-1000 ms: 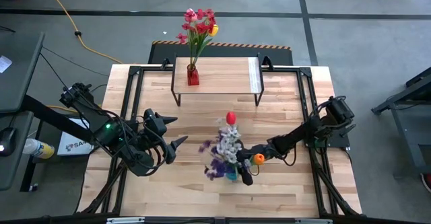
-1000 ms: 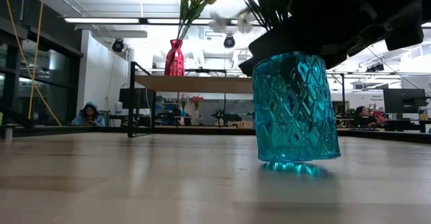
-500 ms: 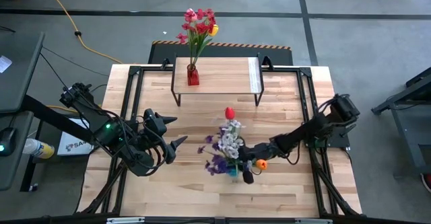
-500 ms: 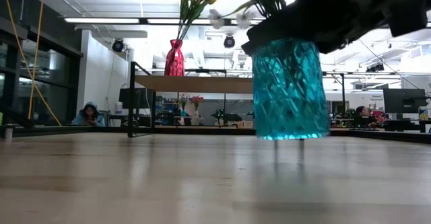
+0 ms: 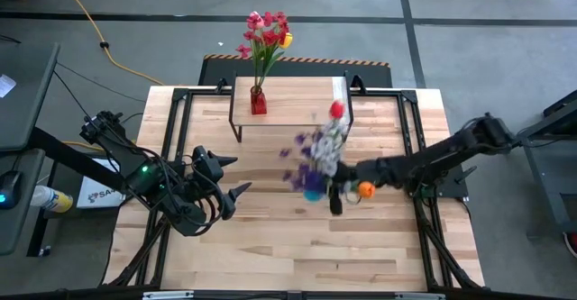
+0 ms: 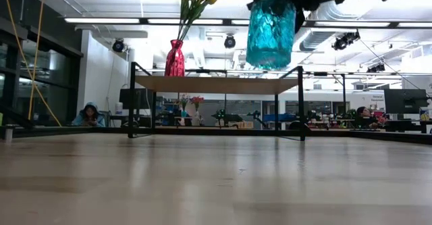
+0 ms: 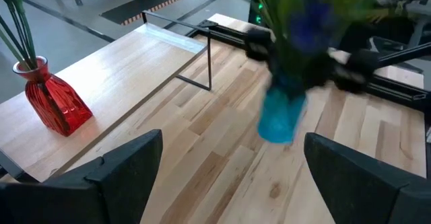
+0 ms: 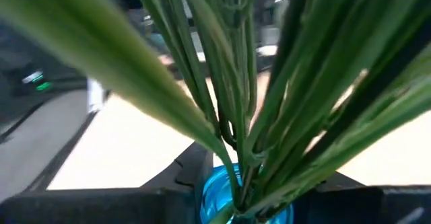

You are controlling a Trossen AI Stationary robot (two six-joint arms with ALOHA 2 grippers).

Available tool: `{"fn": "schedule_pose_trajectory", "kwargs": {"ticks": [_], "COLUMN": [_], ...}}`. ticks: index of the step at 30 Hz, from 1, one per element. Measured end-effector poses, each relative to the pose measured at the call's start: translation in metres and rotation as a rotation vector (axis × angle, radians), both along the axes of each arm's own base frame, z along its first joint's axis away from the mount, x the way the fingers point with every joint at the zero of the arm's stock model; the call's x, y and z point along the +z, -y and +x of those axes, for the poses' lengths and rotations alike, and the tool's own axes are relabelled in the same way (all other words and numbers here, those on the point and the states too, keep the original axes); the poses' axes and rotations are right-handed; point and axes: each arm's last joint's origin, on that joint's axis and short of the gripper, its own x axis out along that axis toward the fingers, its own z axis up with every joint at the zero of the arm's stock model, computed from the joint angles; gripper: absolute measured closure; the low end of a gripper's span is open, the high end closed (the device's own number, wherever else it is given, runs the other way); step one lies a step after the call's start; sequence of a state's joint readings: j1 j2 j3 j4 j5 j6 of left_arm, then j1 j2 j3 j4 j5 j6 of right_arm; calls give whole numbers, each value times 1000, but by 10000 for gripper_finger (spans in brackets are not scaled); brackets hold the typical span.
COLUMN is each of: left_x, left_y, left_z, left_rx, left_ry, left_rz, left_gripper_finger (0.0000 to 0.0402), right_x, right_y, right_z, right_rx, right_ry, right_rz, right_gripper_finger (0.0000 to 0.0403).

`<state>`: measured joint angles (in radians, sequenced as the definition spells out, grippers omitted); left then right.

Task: Pick and place flowers into a vace then onto a shelf
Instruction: Put the blue vase on the shelf

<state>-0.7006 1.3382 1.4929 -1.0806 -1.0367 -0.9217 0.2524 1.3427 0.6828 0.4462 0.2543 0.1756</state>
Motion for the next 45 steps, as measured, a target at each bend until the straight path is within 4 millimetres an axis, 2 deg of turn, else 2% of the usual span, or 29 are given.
{"fn": "schedule_pose_trajectory", "kwargs": {"ticks": [6,13,18,23,27,34,39,45], "left_x": [0,0,0,1,1,1,1,1], "left_y": [0,1,1,1,2,2,2,2], "left_z": [0,1,1,2,2,2,2,2], "left_rx": [0,3,12,12,13,12,12,12], "left_ry": [1,8,19,31,38,38,38,36], "left_rz": [-4,-11,-25,-34,-39,-44,-44,-43], "left_gripper_finger": [9,9,9,9,9,9,9,9], "right_x": [32,58,75,87,89,68,59,60], "right_y": [49,104,138,169,193,224,237,242], "right_z": [-23,-43,-41,-28,-12,6,6,4], "right_rx": [-163,-315,-348,-357,-347,-361,-373,-378], "right_ry": [40,106,115,85,28,-97,-121,-102], "right_rz": [-47,-125,-174,-203,-206,-186,-168,-174], "right_gripper_finger": [296,296,296,296,296,296,292,297]}}
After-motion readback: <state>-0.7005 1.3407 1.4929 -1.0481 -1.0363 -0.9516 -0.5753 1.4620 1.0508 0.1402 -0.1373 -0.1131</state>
